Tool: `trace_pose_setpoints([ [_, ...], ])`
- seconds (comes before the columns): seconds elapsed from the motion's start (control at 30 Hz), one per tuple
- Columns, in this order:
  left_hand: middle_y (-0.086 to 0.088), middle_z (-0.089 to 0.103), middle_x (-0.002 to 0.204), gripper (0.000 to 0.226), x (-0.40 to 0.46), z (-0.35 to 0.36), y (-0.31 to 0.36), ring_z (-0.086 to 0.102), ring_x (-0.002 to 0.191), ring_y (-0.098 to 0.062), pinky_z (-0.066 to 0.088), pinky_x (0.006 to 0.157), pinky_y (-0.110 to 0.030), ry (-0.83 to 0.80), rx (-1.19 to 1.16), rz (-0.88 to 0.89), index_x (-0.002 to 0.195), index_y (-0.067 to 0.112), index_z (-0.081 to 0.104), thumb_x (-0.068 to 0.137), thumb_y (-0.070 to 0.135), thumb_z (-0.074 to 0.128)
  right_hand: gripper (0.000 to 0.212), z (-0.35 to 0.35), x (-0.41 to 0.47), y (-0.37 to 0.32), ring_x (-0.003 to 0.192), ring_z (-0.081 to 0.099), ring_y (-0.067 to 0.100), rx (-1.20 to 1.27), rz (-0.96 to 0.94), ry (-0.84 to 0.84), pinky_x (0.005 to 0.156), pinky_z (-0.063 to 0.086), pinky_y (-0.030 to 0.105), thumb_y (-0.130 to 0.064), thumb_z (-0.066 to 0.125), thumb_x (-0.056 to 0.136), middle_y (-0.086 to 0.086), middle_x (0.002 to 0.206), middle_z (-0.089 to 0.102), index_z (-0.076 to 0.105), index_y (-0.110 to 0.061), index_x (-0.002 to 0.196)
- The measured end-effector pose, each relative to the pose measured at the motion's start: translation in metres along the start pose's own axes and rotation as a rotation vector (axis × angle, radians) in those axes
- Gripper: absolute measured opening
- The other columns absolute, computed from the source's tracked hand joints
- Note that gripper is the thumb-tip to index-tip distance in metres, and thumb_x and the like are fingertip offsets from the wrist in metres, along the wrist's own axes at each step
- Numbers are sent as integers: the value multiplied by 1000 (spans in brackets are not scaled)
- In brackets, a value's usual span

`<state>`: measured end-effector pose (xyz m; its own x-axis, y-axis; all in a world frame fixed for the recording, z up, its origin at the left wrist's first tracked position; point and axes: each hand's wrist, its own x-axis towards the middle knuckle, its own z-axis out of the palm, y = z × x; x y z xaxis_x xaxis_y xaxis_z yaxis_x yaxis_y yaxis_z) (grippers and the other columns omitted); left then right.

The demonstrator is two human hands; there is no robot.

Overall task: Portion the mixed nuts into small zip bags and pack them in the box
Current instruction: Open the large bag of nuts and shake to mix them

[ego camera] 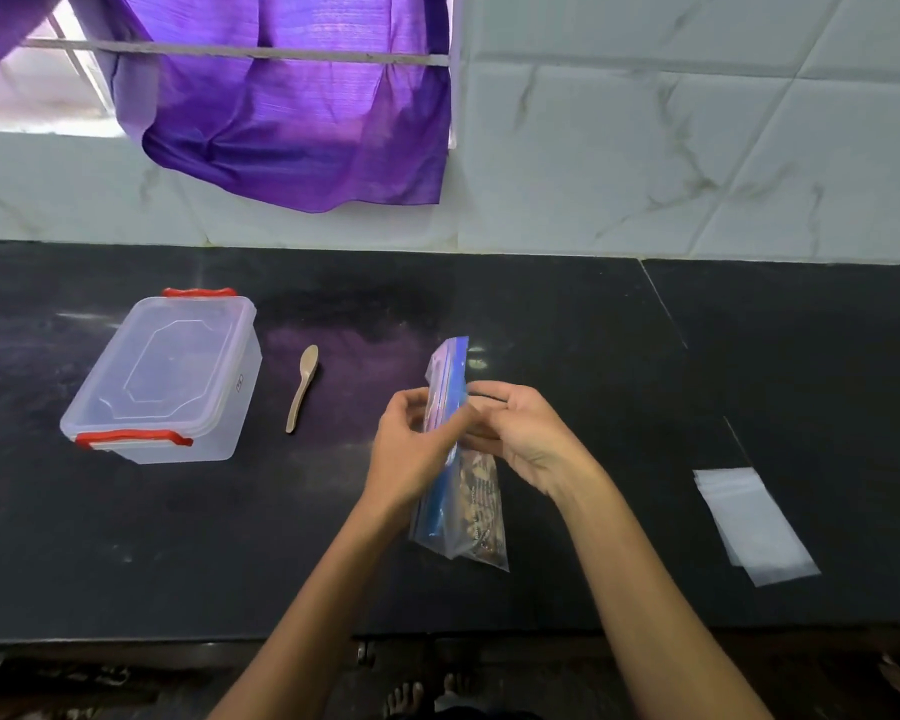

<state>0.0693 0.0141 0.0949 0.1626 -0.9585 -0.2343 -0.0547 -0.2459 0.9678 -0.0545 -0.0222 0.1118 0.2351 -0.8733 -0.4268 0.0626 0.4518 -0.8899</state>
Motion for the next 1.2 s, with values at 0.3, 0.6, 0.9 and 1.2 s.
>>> trace_pose_setpoints([
  [0.3, -11, 69, 104, 34, -4, 2, 26, 67, 100, -24, 51, 94, -50, -177, 70, 161, 108, 11, 64, 103, 26, 33, 14, 4, -4, -17, 70, 63, 10, -53, -157, -16, 72, 57, 31, -11, 60, 91, 11, 87, 65, 69, -8, 102],
  [0.6, -7, 60, 68, 37, -3, 1, 26, 55, 64, -16, 45, 57, -24, -41, -17, 18, 71, 6, 62, 99, 18, 41, 22, 2, 8, -5, 86, 61, 22, -163, -80, 128, 61, 55, 27, -29, 59, 92, 12, 98, 63, 69, -10, 98],
  [0.9, -11, 70, 90, 21, 22, -3, 45, 69, 57, -13, 56, 51, -23, -92, 85, 28, 109, 6, 58, 92, 17, 60, 46, 10, 20, -43, 76, 67, 15, -466, -79, 212, 72, 58, 29, -54, 53, 88, 4, 85, 69, 67, -11, 92],
  [1.2, -6, 66, 62, 31, 65, -3, 56, 59, 38, -6, 44, 38, -16, 1, 373, 102, 80, 5, 71, 95, 26, 53, 32, 5, 33, -63, 62, 58, 15, -352, -25, 73, 55, 56, 21, -25, 40, 102, 6, 75, 59, 61, -4, 88],
])
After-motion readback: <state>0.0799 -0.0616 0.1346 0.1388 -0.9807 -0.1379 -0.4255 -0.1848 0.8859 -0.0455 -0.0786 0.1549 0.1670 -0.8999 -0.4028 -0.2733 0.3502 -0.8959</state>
